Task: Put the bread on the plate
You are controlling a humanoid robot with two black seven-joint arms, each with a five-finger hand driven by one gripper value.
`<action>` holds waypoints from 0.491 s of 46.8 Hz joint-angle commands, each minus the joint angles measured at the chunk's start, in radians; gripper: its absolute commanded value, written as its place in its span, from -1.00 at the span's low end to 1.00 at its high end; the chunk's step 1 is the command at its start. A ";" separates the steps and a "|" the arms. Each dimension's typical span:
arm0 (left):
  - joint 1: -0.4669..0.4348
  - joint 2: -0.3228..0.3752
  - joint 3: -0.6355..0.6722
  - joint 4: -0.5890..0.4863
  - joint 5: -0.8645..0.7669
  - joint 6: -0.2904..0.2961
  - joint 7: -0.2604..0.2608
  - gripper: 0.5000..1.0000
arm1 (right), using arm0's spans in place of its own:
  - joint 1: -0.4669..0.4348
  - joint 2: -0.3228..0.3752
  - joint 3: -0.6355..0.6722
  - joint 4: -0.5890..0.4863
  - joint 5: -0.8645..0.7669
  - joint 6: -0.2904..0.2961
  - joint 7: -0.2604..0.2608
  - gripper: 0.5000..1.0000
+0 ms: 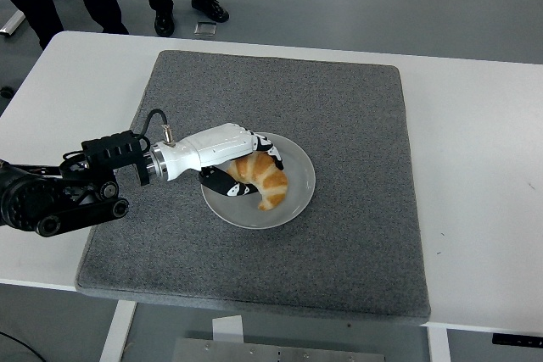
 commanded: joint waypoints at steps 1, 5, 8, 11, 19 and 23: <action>0.002 0.002 0.000 0.000 -0.004 0.000 0.000 -1.00 | 0.000 0.000 0.000 0.000 0.000 0.000 0.001 0.81; 0.011 0.005 -0.008 0.000 -0.009 0.000 0.000 -1.00 | 0.000 0.000 0.000 0.000 0.000 0.000 0.001 0.81; 0.012 0.007 -0.008 0.000 -0.011 0.000 0.000 -1.00 | 0.000 0.000 0.000 0.000 0.000 0.000 0.001 0.81; 0.014 0.008 -0.009 0.000 -0.011 0.002 0.000 -1.00 | 0.000 0.000 0.000 0.000 0.000 0.000 -0.001 0.81; 0.014 0.010 -0.017 0.000 -0.023 0.002 0.000 -0.58 | 0.000 0.000 0.000 0.000 0.000 0.000 0.001 0.81; 0.014 0.011 -0.038 0.000 -0.038 0.002 0.002 -0.21 | 0.000 0.000 0.000 0.000 0.000 0.000 -0.001 0.81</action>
